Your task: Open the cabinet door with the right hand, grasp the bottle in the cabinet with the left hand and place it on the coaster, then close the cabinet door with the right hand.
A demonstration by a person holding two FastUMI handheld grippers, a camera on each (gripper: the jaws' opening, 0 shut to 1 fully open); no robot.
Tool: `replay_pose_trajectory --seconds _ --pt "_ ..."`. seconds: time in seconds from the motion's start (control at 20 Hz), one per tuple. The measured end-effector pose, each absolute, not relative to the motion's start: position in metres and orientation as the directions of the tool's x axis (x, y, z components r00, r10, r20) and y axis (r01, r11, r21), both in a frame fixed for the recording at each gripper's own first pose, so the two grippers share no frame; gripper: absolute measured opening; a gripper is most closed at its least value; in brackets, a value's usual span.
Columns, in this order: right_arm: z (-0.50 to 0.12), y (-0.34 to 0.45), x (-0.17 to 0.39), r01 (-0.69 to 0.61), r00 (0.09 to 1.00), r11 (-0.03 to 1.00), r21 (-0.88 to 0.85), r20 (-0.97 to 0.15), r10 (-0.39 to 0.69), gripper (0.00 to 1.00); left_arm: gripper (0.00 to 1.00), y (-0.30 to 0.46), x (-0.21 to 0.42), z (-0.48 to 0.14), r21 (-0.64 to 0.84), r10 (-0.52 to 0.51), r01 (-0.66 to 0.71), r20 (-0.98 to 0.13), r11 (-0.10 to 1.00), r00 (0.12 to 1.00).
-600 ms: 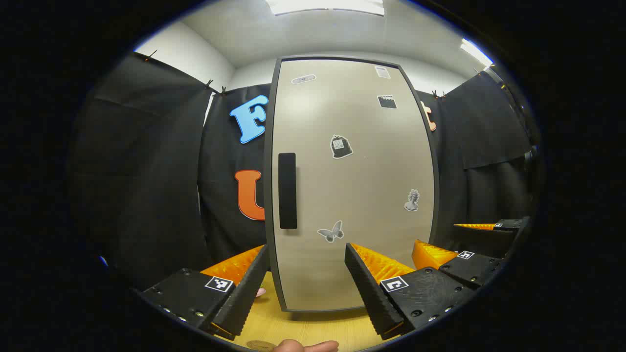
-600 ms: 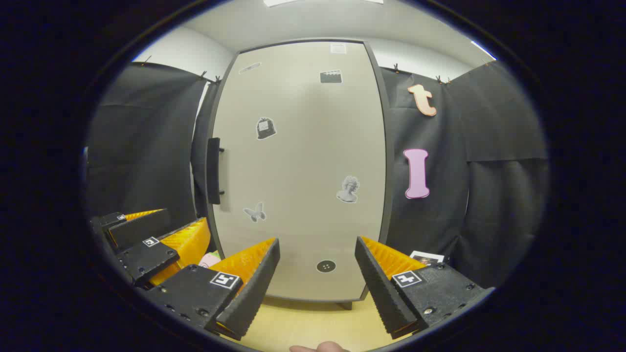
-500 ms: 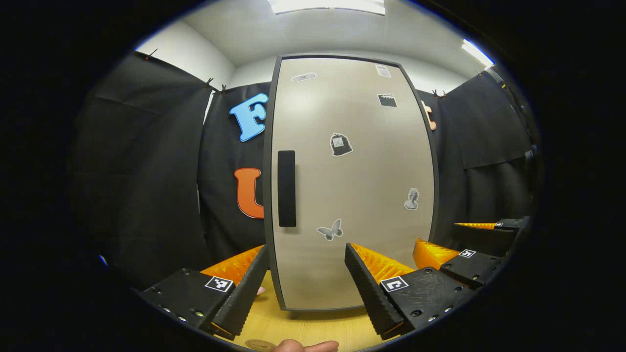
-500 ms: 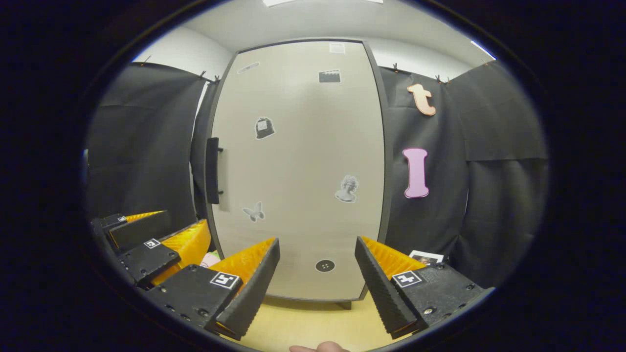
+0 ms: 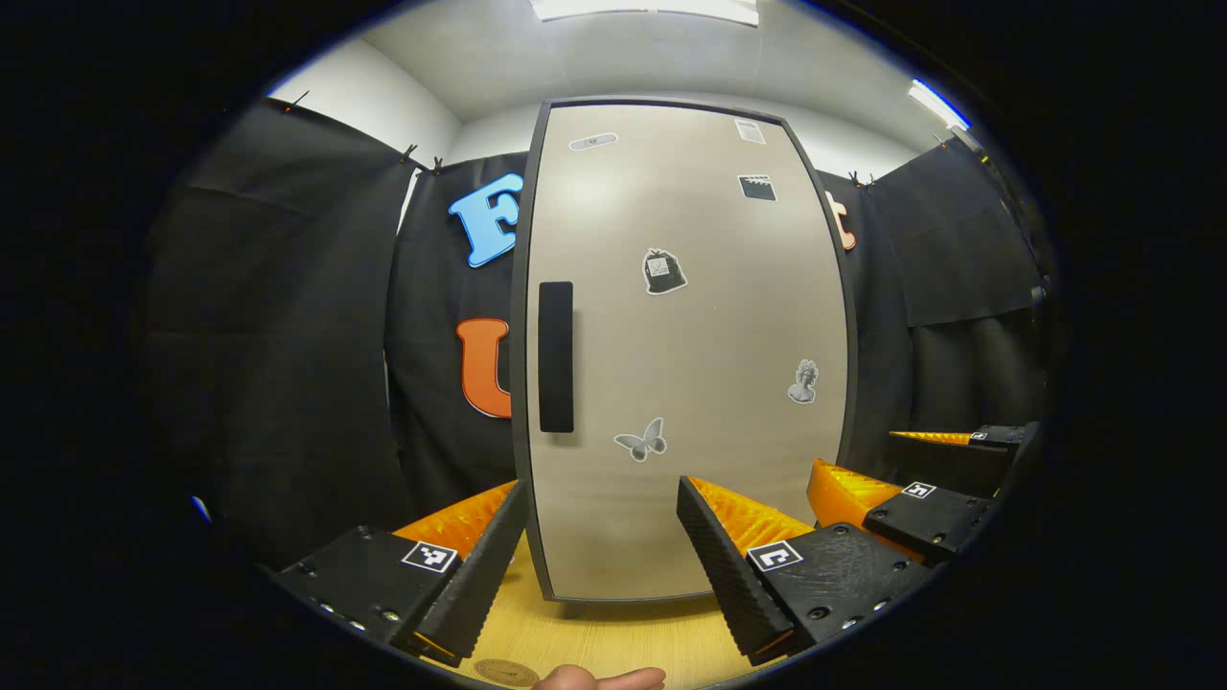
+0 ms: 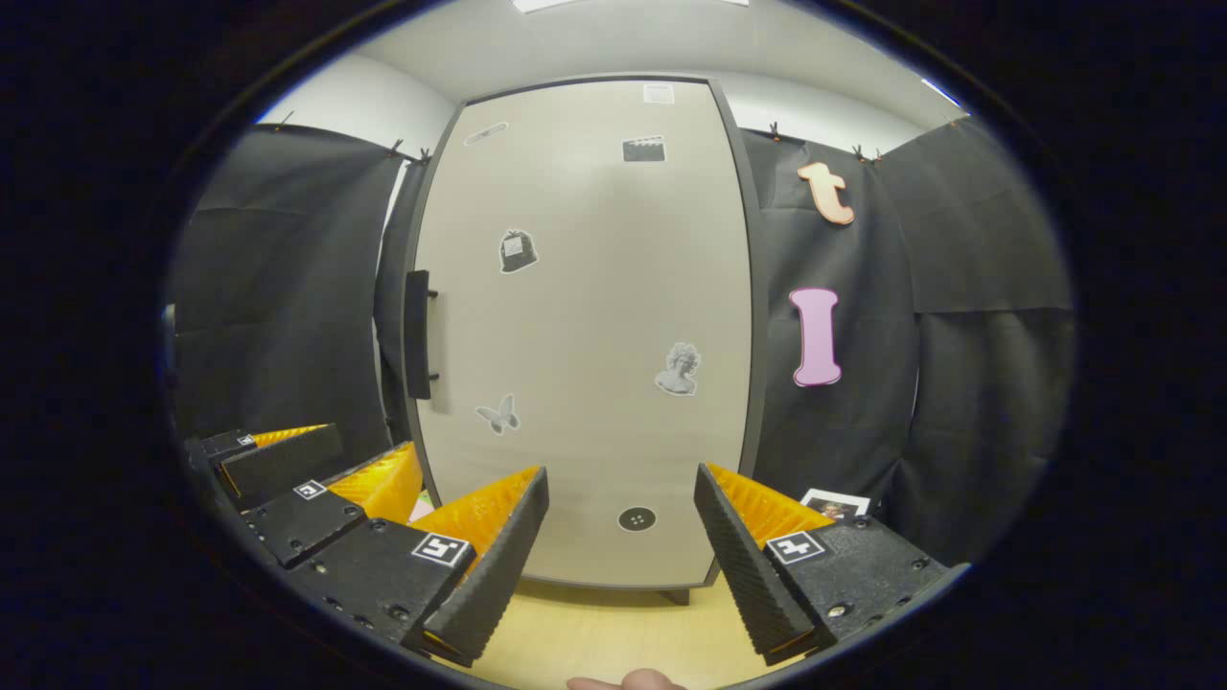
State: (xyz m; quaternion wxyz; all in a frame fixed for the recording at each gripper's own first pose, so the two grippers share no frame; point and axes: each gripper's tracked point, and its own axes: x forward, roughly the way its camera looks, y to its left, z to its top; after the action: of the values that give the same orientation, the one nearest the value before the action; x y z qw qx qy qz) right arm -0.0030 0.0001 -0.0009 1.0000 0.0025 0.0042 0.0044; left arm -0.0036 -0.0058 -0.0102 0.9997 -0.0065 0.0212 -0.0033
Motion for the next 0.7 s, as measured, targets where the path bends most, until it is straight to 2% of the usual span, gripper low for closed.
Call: replay_pose_trajectory --seconds 0.7 --pt "-0.003 0.026 0.013 -0.064 0.998 0.998 -0.003 -0.013 0.064 0.98 0.94 0.016 -0.025 -0.007 0.026 0.02 -0.02 -0.031 0.999 0.999"
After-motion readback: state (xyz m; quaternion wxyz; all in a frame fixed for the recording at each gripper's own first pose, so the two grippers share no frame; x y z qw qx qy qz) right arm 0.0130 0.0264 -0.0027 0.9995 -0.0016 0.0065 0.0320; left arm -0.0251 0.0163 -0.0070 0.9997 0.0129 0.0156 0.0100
